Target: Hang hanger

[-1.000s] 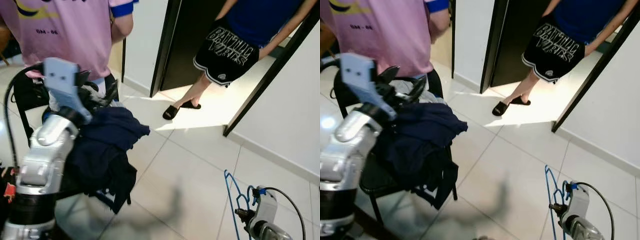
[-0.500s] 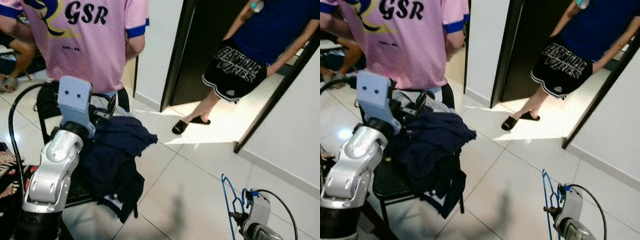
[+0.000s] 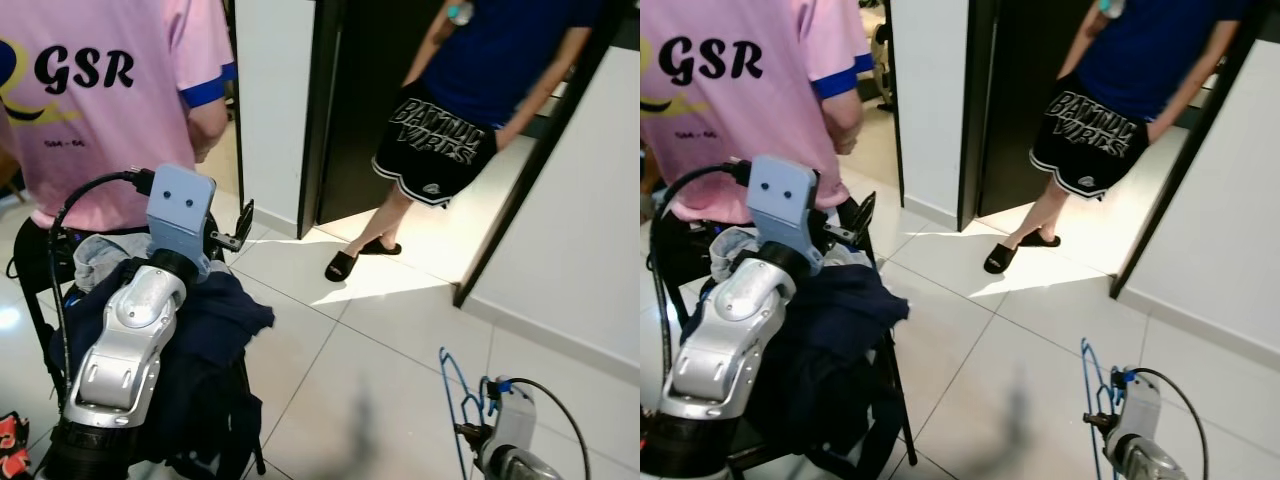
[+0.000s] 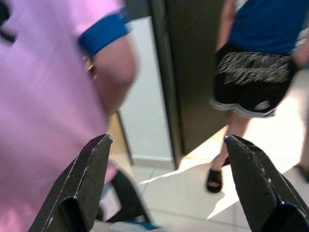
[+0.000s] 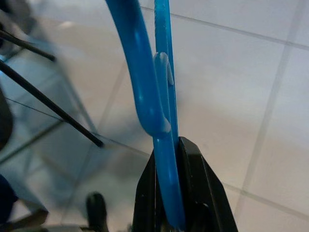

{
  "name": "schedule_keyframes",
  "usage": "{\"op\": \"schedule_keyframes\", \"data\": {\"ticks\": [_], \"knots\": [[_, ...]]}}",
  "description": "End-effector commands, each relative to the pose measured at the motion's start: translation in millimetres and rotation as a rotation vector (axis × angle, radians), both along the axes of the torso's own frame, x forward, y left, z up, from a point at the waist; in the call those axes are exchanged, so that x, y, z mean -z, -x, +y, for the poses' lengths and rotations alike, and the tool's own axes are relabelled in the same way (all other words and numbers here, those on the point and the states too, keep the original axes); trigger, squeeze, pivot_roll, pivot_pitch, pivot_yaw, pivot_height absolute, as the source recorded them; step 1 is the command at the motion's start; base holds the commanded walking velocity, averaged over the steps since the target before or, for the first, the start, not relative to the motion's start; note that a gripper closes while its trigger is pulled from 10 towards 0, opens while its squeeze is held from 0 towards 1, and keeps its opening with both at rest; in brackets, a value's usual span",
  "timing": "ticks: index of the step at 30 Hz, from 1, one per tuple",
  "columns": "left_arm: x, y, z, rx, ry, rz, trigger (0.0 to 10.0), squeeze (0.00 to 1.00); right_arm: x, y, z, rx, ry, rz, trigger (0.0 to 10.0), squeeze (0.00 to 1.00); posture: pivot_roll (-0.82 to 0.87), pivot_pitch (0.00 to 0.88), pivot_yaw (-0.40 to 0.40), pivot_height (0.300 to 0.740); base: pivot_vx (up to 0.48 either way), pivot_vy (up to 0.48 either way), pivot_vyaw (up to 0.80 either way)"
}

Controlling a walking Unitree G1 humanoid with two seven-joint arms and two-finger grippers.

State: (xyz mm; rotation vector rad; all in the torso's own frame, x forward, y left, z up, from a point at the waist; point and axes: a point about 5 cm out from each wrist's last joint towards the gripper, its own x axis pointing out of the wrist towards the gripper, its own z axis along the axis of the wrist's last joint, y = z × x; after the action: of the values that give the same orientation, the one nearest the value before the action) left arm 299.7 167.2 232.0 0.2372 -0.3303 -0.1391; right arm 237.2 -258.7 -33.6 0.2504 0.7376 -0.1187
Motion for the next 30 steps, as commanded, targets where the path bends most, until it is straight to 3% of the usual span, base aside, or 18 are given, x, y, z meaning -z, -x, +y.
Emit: {"op": "schedule_keyframes", "data": {"ticks": [1, 9, 16, 21, 23, 25, 27, 30], "knots": [[0.2, -0.9, -2.5, 0.002, -0.015, 0.003, 10.0, 0.0, -2.0, -1.3, -2.5, -0.009, 0.014, -0.006, 10.0, 0.0, 0.14, 0.0, -0.092, 0.74, 0.356, 0.0, 0.0], [4.6, 1.5, 3.0, -0.039, -0.022, 0.027, 10.0, 0.0, -4.4, -7.2, 3.0, -0.036, 0.011, -0.015, 10.0, 0.0, 0.16, 0.0, -0.101, 0.74, 0.0, 0.0, 0.0], [7.9, 4.9, 10.5, -0.056, -0.044, 0.082, 10.0, 0.0, -5.9, -9.2, 3.6, -0.055, 0.014, -0.014, 10.0, 0.0, 0.16, 0.0, -0.106, 0.74, 0.0, -0.328, 0.0], [8.8, 4.1, 17.5, -0.082, -0.097, 0.134, 10.0, 0.0, -5.2, -8.3, 3.4, -0.06, 0.015, -0.008, 10.0, 0.0, 0.15, 0.0, -0.103, 0.74, 0.0, 0.0, 0.0], [10.8, 2.5, 35.4, -0.151, -0.196, 0.194, 10.0, 0.0, -4.6, -6.8, 2.3, -0.063, 0.018, -0.002, 10.0, 0.0, 0.15, 0.0, -0.1, 0.74, 0.0, 0.0, 0.0], [10.8, 2.5, 35.4, -0.151, -0.196, 0.194, 10.0, 0.0, -4.6, -6.8, 2.3, -0.063, 0.018, -0.002, 10.0, 0.0, 0.15, 0.0, -0.1, 0.74, 0.0, 0.0, 0.0], [14.9, 1.1, 54.3, -0.221, -0.29, 0.246, 10.0, 0.0, -4.1, -5.4, 1.2, -0.066, 0.02, 0.003, 10.0, 0.0, 0.14, 0.0, -0.097, 0.74, 0.0, 0.0, 0.0], [23.8, -0.4, 72.9, -0.291, -0.311, 0.309, 10.0, 0.0, -3.3, -3.5, -0.2, -0.068, 0.022, 0.008, 10.0, 0.0, 0.13, 0.0, -0.096, 0.74, 0.0, 0.0, 0.0]]}}
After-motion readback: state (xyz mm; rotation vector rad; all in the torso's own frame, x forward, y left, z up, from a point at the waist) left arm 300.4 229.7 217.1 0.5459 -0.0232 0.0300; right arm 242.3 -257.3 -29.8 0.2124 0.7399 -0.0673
